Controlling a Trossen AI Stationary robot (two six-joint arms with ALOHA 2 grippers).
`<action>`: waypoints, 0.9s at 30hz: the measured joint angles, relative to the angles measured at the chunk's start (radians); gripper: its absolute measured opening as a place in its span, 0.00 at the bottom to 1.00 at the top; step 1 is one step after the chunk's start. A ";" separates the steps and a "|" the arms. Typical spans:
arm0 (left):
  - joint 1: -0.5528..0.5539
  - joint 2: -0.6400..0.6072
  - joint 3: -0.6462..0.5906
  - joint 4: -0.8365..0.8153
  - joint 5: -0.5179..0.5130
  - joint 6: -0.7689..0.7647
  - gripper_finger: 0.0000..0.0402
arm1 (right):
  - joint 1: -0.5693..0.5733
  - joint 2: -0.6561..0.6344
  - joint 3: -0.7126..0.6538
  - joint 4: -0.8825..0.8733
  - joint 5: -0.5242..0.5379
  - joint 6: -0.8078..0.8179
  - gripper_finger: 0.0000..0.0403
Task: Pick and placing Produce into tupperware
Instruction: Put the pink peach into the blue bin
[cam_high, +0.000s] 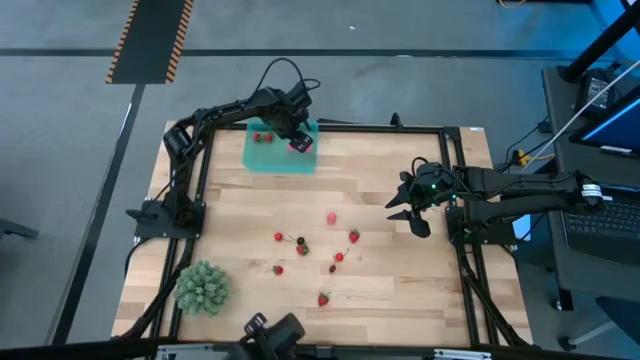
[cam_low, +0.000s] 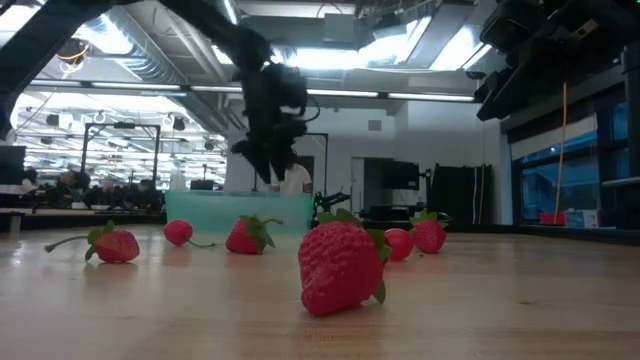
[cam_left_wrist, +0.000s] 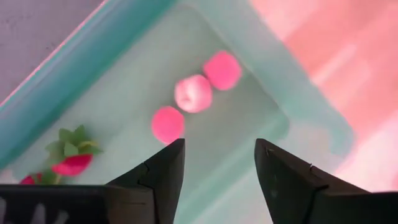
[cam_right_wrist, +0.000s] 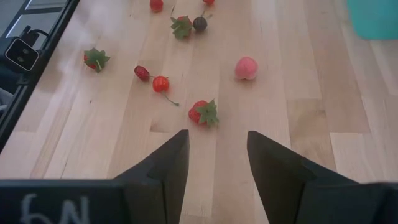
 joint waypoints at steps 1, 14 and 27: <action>-0.013 0.000 0.020 -0.024 0.000 0.000 0.46 | 0.000 0.000 0.000 0.000 0.000 0.000 0.41; -0.312 -0.001 0.088 -0.073 0.120 0.061 0.44 | 0.000 0.000 0.000 0.000 0.000 0.000 0.41; -0.525 -0.001 0.088 -0.052 0.045 0.326 0.42 | 0.000 0.000 0.000 0.000 0.000 0.000 0.41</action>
